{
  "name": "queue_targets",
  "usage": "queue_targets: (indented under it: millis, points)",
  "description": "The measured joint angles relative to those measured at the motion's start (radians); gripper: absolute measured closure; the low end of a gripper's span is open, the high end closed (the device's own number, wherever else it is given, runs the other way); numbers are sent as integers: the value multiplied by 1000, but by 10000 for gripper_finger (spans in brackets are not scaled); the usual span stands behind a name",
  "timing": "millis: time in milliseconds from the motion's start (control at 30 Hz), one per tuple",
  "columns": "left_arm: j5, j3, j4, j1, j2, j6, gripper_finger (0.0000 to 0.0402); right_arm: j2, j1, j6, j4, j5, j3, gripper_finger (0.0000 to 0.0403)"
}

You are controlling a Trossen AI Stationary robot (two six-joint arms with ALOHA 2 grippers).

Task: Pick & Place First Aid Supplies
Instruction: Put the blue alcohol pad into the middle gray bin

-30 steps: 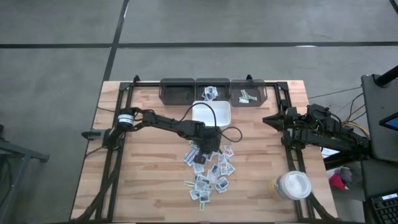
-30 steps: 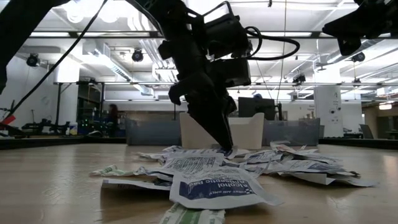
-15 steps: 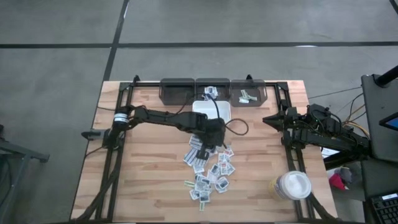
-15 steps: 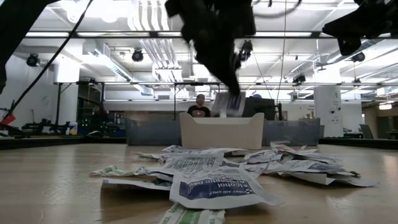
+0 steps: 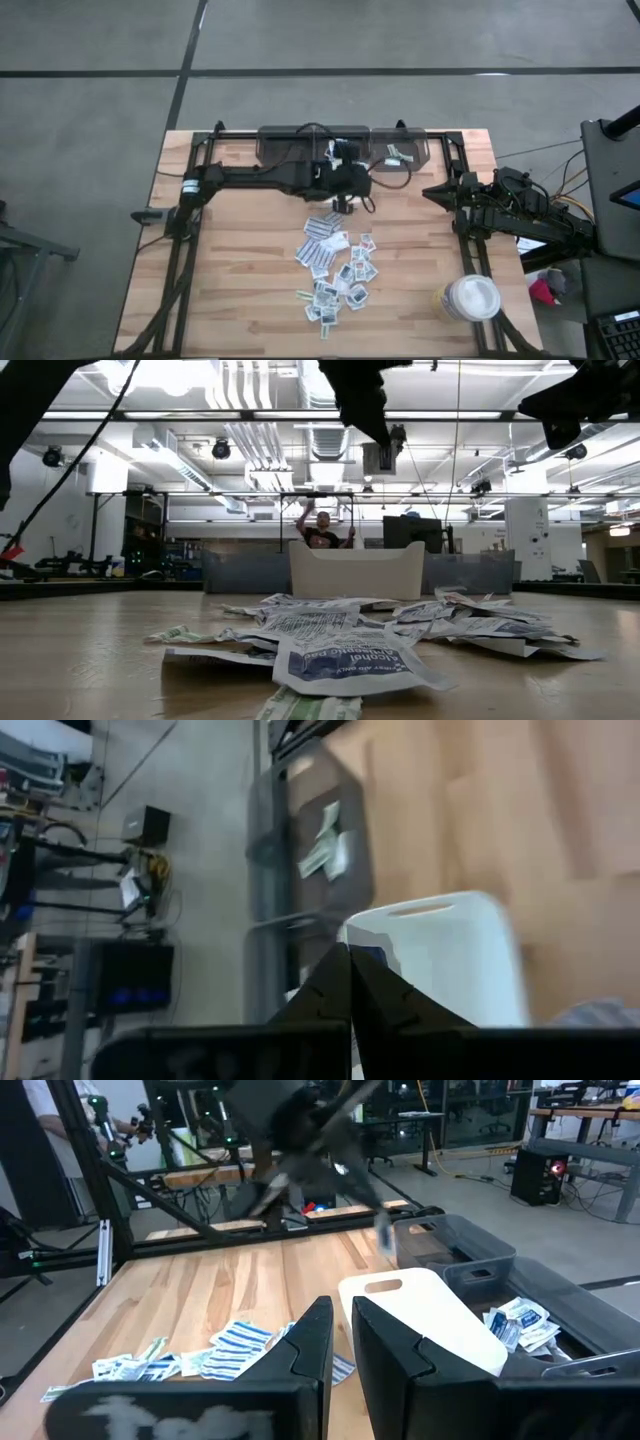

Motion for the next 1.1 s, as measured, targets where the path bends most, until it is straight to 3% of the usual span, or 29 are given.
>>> queue_targets:
  millis: [167,567,800,1100]
  points:
    - [60,-5,2,111,0,22,401,0,0,0,0,0,0,364]
    - [506,-12,54,442,10,-17,401,0,0,0,0,1,0,364]
    - [622,-12,111,550,58,-240,402,0,0,0,0,8,0,364]
    - [649,-12,114,577,135,-705,402,0,0,0,0,60,0,364]
